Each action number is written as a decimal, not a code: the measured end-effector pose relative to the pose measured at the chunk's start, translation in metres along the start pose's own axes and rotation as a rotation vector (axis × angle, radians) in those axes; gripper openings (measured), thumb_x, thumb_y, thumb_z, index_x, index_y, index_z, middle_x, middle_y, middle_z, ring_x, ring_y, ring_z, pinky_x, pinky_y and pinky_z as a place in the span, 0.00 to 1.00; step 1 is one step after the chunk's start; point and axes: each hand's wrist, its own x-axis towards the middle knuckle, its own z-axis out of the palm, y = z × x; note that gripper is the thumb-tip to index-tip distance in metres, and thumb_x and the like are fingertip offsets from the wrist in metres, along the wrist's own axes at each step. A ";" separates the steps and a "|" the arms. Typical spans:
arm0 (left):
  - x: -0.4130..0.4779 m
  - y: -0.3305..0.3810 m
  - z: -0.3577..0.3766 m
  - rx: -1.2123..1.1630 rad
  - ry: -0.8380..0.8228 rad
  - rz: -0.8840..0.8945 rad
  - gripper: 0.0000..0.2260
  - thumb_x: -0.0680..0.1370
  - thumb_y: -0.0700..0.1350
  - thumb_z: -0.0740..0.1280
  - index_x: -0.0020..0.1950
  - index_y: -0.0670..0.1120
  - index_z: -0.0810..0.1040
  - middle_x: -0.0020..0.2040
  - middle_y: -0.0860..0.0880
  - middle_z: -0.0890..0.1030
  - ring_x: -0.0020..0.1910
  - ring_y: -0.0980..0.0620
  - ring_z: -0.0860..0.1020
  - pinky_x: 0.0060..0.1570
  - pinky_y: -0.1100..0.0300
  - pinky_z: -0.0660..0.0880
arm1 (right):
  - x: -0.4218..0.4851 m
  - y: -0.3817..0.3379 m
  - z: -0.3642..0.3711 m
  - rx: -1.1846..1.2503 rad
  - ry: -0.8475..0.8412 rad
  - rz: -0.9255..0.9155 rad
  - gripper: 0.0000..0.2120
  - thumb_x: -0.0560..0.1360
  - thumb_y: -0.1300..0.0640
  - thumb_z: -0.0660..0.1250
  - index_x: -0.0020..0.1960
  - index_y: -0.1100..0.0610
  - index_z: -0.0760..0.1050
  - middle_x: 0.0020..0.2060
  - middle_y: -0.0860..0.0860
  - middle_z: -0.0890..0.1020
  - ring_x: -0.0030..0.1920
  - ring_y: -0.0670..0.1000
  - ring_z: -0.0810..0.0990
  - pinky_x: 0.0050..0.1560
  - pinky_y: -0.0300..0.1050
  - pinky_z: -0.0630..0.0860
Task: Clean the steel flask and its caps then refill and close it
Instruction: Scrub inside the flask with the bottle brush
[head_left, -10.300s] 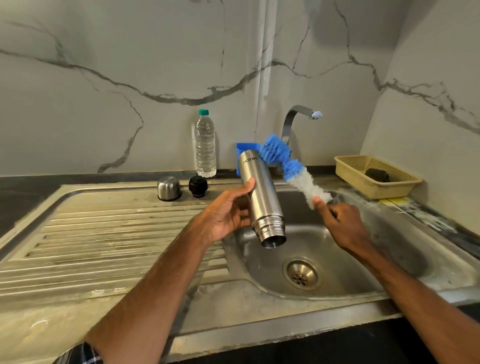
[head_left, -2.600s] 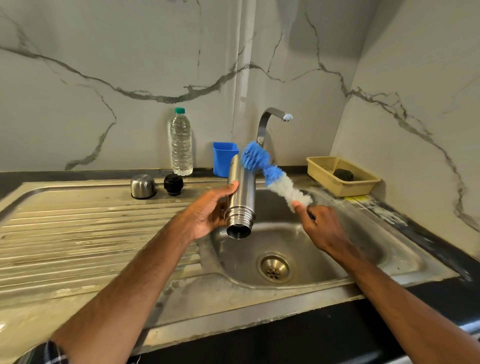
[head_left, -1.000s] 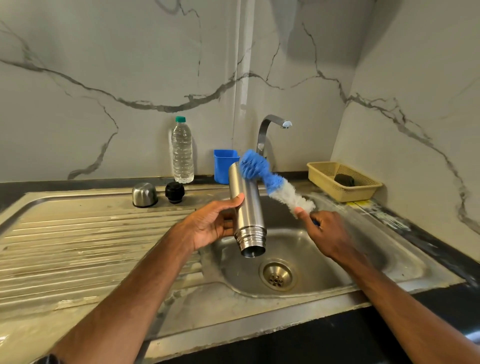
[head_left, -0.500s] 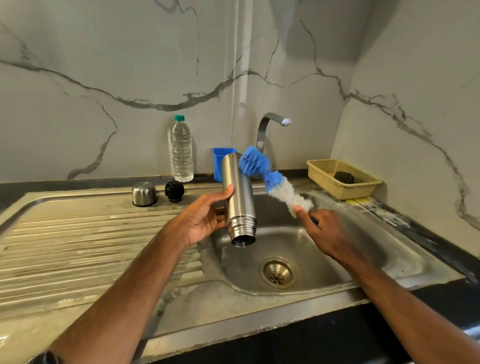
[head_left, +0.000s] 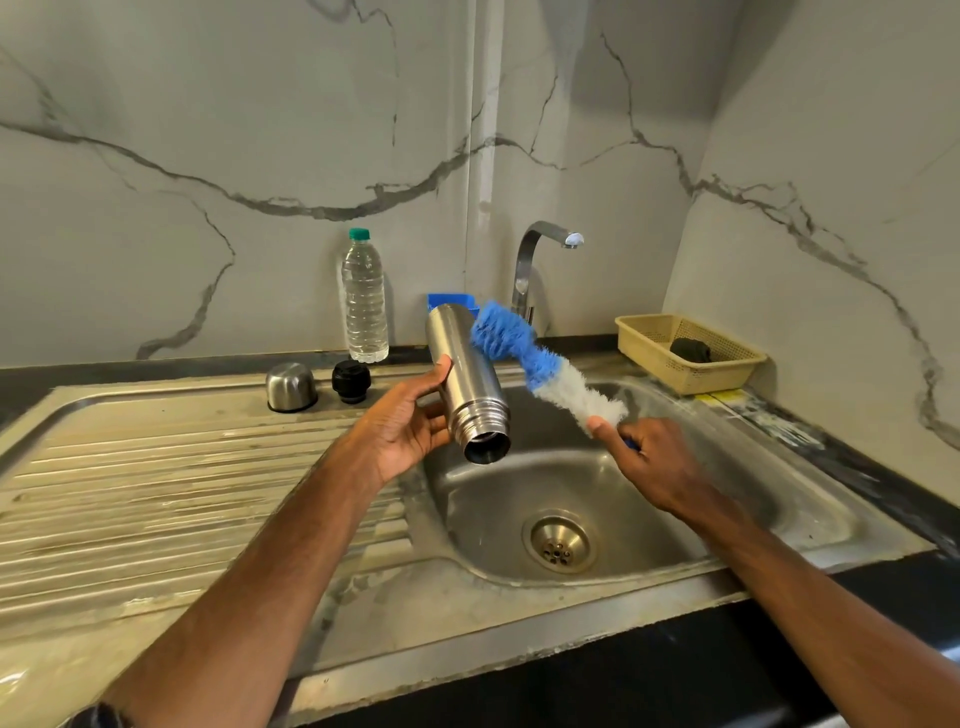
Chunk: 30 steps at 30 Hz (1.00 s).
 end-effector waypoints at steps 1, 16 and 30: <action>0.001 0.000 0.000 0.001 0.001 0.001 0.26 0.75 0.47 0.74 0.70 0.38 0.72 0.48 0.41 0.85 0.43 0.45 0.86 0.36 0.54 0.82 | -0.001 0.001 0.001 0.005 -0.016 -0.026 0.32 0.80 0.33 0.57 0.25 0.53 0.68 0.19 0.46 0.66 0.20 0.45 0.63 0.25 0.47 0.65; 0.004 0.004 -0.007 0.005 0.020 0.019 0.21 0.78 0.46 0.72 0.68 0.38 0.74 0.46 0.44 0.86 0.41 0.47 0.86 0.33 0.56 0.82 | -0.003 -0.002 0.001 0.005 -0.034 -0.090 0.32 0.79 0.31 0.56 0.24 0.51 0.65 0.19 0.45 0.65 0.20 0.46 0.63 0.26 0.46 0.64; 0.009 0.010 -0.019 -0.124 0.061 0.025 0.19 0.80 0.47 0.69 0.68 0.39 0.75 0.49 0.45 0.83 0.48 0.46 0.82 0.39 0.55 0.84 | -0.007 -0.009 -0.003 0.015 0.002 -0.170 0.29 0.80 0.35 0.59 0.24 0.47 0.62 0.17 0.44 0.63 0.19 0.46 0.62 0.24 0.41 0.58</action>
